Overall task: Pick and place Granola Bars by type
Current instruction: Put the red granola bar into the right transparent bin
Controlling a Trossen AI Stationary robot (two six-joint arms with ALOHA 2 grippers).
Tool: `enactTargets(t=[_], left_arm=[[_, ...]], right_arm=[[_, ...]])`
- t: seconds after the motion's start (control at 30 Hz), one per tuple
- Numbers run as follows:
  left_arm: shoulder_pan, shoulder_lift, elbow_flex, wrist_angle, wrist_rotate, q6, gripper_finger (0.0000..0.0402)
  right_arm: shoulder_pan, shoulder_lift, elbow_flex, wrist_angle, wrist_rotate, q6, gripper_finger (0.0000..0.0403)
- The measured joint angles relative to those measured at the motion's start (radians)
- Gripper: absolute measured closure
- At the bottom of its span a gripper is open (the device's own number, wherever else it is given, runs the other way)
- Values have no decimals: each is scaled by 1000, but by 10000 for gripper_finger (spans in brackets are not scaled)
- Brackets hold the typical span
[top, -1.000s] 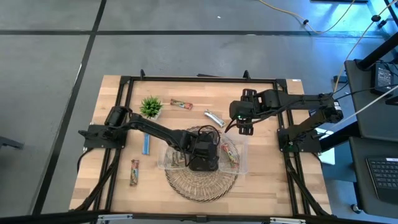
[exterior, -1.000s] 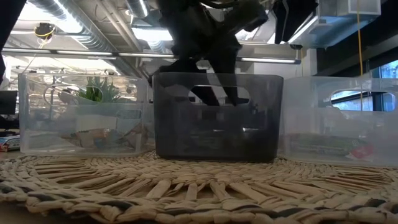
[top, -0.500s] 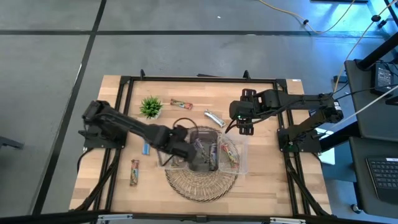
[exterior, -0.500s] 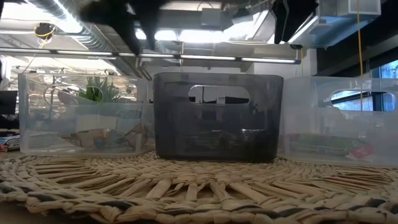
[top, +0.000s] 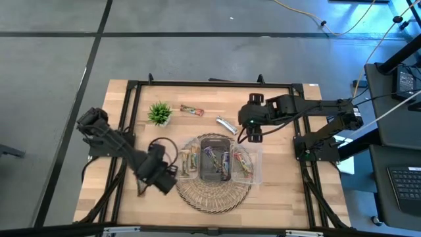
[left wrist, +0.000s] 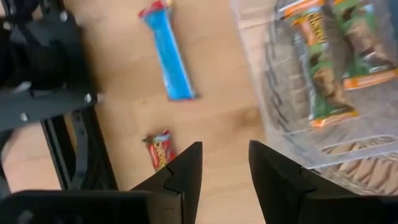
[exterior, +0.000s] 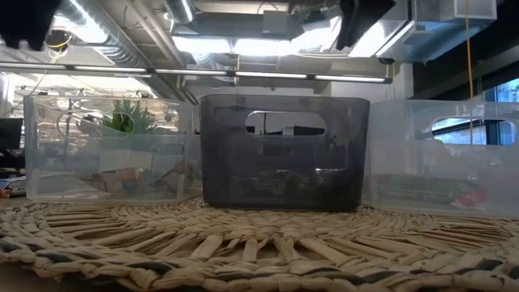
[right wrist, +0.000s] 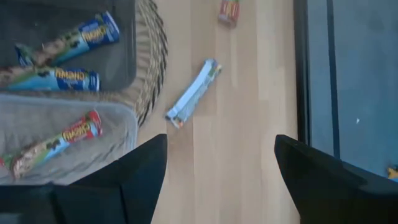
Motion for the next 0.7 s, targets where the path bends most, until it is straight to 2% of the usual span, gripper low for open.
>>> enactTargets(t=[0.2, 0.5, 0.7], left_arm=[[-98, -107, -171, 92, 19, -180, 285], [-121, -213, -452, 342, 141, -205, 288], [-140, -244, -570, 469, 180, -221, 288]], right_arm=[[0, 0, 0, 53, 0, -1, 106], [0, 0, 0, 75, -1, 30, 106], [0, 0, 0, 96, -1, 51, 106]])
